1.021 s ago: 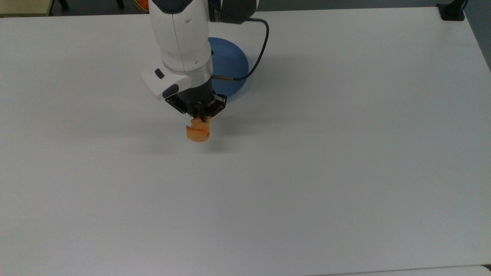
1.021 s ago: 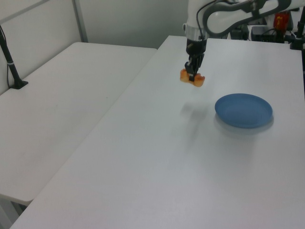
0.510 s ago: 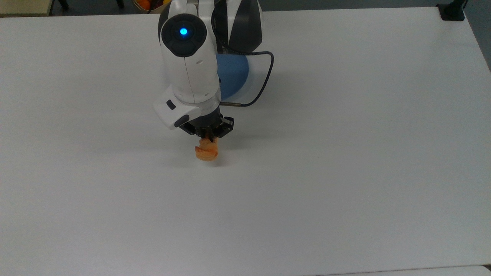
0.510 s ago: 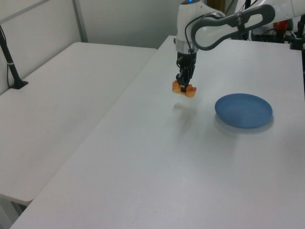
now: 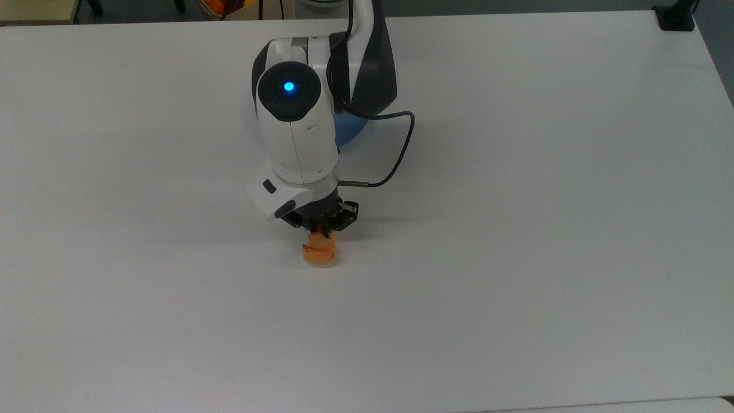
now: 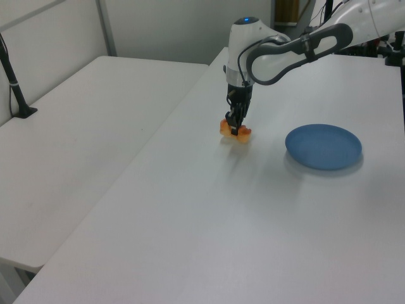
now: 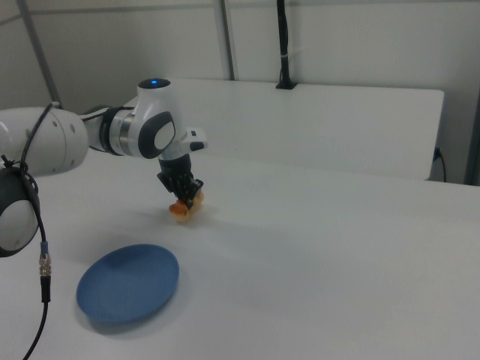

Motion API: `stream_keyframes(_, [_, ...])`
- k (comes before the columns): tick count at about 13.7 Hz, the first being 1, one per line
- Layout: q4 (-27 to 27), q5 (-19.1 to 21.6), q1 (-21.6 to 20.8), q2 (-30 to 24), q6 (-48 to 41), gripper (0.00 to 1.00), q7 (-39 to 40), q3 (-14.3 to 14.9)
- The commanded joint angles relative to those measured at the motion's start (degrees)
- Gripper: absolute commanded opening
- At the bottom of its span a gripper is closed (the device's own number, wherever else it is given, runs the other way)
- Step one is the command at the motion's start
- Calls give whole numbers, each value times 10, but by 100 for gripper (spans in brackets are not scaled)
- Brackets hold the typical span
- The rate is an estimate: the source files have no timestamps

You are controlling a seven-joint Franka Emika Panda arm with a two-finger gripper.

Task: Put the bread on the table
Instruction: 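Lower the bread roll onto the bare table surface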

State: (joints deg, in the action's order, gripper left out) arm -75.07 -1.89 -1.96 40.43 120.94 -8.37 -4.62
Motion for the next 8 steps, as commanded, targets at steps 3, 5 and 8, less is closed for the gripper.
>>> stream_keyframes(3, [13,-3,-13,18,16,28,5,2])
stream_keyframes(5, [11,-11,-13,19,19,45,-2,2])
stream_keyframes(8, [10,-50,-13,21,31,100,-28,1])
